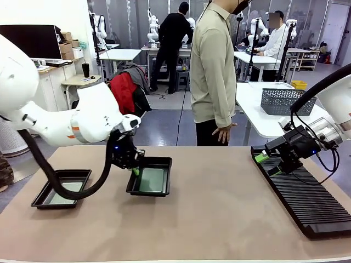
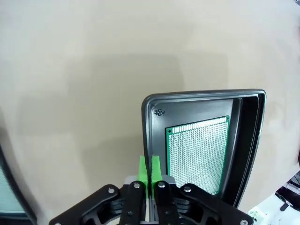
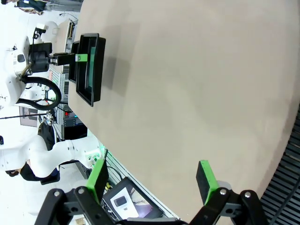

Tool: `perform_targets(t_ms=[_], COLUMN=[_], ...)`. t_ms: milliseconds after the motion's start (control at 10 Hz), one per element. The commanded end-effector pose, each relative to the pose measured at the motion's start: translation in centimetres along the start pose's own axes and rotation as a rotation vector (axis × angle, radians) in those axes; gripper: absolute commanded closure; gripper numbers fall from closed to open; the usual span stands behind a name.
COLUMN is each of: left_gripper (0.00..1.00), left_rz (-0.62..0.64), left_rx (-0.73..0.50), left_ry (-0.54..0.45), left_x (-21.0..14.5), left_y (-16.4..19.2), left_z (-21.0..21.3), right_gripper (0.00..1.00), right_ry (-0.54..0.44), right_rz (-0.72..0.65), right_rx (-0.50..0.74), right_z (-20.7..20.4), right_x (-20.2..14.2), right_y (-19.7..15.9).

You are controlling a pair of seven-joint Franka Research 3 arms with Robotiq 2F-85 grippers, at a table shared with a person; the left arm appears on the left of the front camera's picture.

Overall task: Inspect and transfer BCBs to ESD trays.
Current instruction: Pick up the ESD tray and place it on the left side of the table.

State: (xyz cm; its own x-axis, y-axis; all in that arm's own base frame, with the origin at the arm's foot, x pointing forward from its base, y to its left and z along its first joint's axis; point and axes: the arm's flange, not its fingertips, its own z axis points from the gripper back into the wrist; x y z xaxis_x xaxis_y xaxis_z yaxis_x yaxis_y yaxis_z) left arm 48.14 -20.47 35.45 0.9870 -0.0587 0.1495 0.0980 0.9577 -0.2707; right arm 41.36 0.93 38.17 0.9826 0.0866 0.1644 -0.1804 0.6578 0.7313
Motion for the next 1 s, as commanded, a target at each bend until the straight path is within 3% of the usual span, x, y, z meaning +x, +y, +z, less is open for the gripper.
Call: perform_targets(t_ms=[0,900], left_gripper=[1.0,1.0], left_rz=[-0.001,0.076], left_rx=[-0.031,-0.012], left_ry=[-0.006,-0.029], left_x=[-1.5,-2.4], left_y=[2.8,10.9], left_z=[0.5,0.6], right_gripper=[0.0,0.0], right_ry=[-0.002,-0.002], right_rz=[-0.003,-0.003], right_rx=[0.0,0.0], right_z=[0.0,0.0], right_x=[-0.2,-0.2], right_y=[0.2,0.2])
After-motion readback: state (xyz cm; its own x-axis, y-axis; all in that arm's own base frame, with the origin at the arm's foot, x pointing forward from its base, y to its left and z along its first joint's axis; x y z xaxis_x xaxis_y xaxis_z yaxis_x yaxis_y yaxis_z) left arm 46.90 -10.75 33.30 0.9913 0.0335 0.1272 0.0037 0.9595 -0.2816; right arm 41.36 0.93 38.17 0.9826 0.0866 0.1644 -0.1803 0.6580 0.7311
